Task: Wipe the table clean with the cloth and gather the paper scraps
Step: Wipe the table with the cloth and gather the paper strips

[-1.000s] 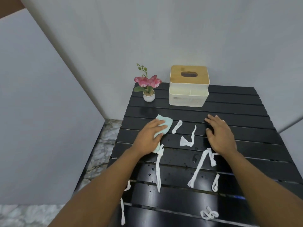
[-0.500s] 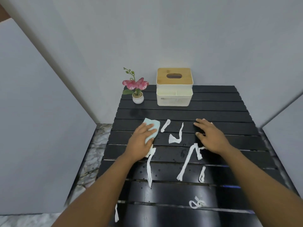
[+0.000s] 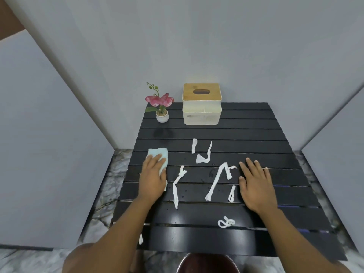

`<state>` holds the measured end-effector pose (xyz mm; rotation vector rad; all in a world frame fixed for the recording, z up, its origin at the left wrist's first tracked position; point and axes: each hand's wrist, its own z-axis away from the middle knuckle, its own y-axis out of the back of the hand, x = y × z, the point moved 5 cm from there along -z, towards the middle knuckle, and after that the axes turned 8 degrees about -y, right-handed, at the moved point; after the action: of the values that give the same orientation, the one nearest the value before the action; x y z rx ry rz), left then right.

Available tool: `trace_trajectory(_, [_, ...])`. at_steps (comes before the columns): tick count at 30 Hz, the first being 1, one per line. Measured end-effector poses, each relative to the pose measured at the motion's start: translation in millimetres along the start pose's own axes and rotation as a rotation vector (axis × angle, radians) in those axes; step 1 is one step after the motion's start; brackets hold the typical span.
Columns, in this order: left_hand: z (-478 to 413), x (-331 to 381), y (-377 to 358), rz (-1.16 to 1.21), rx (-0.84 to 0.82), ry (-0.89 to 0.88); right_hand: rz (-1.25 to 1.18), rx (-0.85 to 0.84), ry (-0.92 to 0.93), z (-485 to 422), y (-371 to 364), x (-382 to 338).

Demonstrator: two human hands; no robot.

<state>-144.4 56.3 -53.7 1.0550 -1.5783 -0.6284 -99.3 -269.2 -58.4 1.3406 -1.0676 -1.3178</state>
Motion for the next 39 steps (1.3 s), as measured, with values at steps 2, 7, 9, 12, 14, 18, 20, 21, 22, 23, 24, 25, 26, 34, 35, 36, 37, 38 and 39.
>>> trace_trajectory(2, [-2.3, 22.2, -15.4, 0.033, -0.046, -0.045, 0.007, 0.001, -0.002, -2.5, 0.7, 0.3])
trace_trajectory(7, [-7.7, 44.5, -28.2, 0.156, -0.109, -0.103, -0.019, -0.008, 0.006, -2.5, 1.7, 1.2])
trace_trajectory(9, [-11.1, 33.7, -14.3, 0.159, -0.092, -0.103, -0.030, -0.009, 0.002, -2.2, 2.2, 1.8])
trace_trajectory(12, [-4.4, -7.5, 16.5, 0.061, -0.077, -0.040, -0.021, -0.018, -0.003, -1.5, 1.8, 2.1])
trace_trajectory(14, [11.1, -34.9, 35.6, 0.013, -0.072, 0.006, -0.020, -0.006, -0.004, -0.3, 2.9, 1.7])
trace_trajectory(18, [30.4, -30.4, 31.1, 0.008, -0.069, -0.001, -0.020, 0.006, -0.003, 0.4, 3.5, -1.0])
trace_trajectory(20, [29.7, -6.5, 13.6, 0.028, -0.071, -0.020, -0.022, 0.009, -0.001, 0.7, 4.0, -2.4])
trace_trajectory(21, [28.6, 7.7, 3.2, 0.040, -0.079, -0.044, -0.019, 0.009, 0.000, 0.8, 4.2, -2.7])
trace_trajectory(22, [26.7, 22.2, -7.1, 0.055, -0.091, -0.069, -0.016, 0.008, 0.002, 0.9, 3.9, -2.5])
trace_trajectory(23, [24.5, 35.0, -16.5, 0.076, -0.106, -0.084, -0.013, 0.010, 0.005, 0.5, 4.0, -2.6])
trace_trajectory(24, [22.2, 45.2, -23.3, 0.107, -0.117, -0.085, -0.013, 0.010, 0.008, 0.5, 4.2, -2.4])
trace_trajectory(25, [19.6, 51.4, -26.3, 0.142, -0.120, -0.075, -0.014, 0.010, 0.011, 0.3, 4.2, -2.6])
trace_trajectory(26, [16.6, 53.2, -25.2, 0.177, -0.115, -0.060, -0.014, 0.010, 0.013, 0.5, 4.3, -2.3])
trace_trajectory(34, [48.7, -9.4, 62.6, 0.120, 0.005, 0.006, -0.012, -0.009, 0.027, 3.8, 2.7, -0.7])
trace_trajectory(35, [64.6, -16.6, 67.2, 0.097, -0.007, 0.023, -0.008, -0.016, 0.031, 4.7, 1.9, -0.4])
trace_trajectory(36, [81.0, -20.9, 68.0, 0.078, -0.017, 0.043, -0.008, -0.023, 0.034, 5.9, 1.3, 0.4])
trace_trajectory(37, [96.8, -21.2, 65.8, 0.059, -0.015, 0.066, -0.010, -0.029, 0.037, 7.7, 1.0, 1.1])
trace_trajectory(38, [110.6, -18.3, 60.9, 0.044, 0.005, 0.095, -0.015, -0.034, 0.037, 10.4, 0.7, 1.7])
trace_trajectory(39, [120.9, -12.8, 54.8, 0.029, 0.041, 0.125, -0.020, -0.037, 0.035, 13.7, 0.2, 1.7])
